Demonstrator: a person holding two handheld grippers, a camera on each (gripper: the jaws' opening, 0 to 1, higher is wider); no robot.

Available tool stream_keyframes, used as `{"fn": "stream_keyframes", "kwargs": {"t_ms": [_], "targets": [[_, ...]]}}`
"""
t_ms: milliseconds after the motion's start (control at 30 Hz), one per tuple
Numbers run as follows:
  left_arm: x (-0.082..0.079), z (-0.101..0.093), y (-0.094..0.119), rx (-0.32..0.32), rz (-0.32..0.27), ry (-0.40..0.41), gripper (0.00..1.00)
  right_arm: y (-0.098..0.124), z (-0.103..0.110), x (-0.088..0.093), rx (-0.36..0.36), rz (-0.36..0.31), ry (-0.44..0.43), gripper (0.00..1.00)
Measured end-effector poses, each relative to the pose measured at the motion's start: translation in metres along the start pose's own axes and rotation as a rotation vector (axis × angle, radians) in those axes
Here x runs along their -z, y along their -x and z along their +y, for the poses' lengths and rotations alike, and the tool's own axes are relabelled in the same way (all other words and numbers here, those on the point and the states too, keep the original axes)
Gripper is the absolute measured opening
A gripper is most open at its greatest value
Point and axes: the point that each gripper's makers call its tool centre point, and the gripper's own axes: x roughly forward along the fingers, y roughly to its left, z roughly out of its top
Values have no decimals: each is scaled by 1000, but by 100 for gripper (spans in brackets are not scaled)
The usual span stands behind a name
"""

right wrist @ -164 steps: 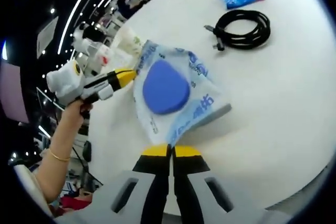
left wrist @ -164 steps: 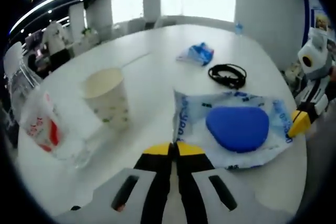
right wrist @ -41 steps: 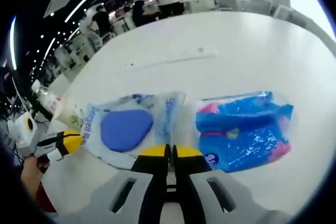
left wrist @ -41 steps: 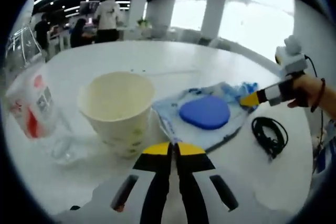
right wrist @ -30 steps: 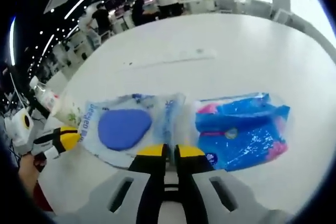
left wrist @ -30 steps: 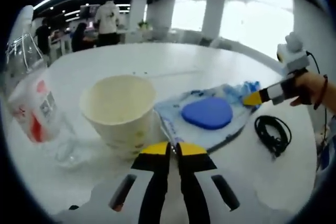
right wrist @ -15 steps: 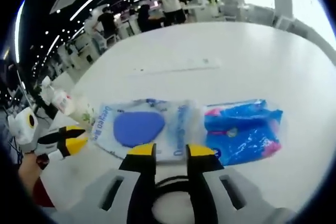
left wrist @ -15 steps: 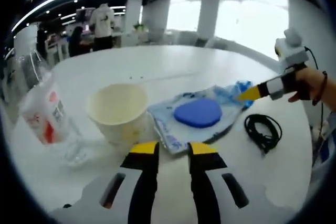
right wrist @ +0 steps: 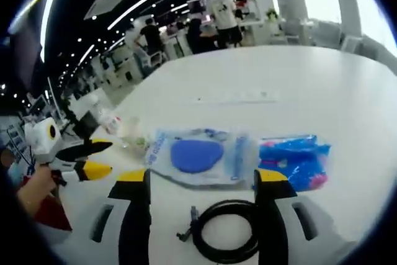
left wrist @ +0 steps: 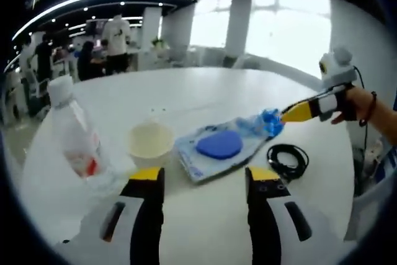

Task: Arrange the tabletop items into an orderly group along one side of the table until the central work area is clear of visible clutter.

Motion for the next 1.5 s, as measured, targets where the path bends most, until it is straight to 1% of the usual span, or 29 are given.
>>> {"fn": "stream_keyframes", "kwargs": {"t_ms": [133,233,300,400,567,700,800,933,1133,1200,1367,1467,1500], "targets": [[-6,-5,20,13,-15,3,61,17,14,-4,-40,-22,8,84],[-7,-8,33,17,-13,-8,67,34,27,-6,-68,-42,18,91],[-8,-11,44,19,-14,-1,72,44,36,-4,-83,-48,35,93],[-9,-16,59,24,-27,6,77,57,49,0,-101,-52,58,98],[-7,-26,84,17,-32,-21,86,79,68,6,-136,-57,86,99],[-4,-31,103,10,-43,-20,94,96,79,20,-145,-40,126,99],[3,-36,116,5,-34,-25,96,107,83,32,-144,-32,140,99],[10,-38,129,-7,-31,-27,99,121,85,43,-138,-37,130,99],[19,-46,148,-17,-23,-44,99,138,86,57,-115,-47,153,100],[22,-49,154,-19,-17,-51,99,142,87,61,-112,-40,155,100],[22,-49,167,-43,-40,-61,99,152,87,71,-98,-49,163,100],[25,-51,173,-43,-44,-57,99,154,88,76,-93,-45,159,99],[25,-53,175,-45,-56,-56,99,154,87,78,-87,-44,151,99]]}}
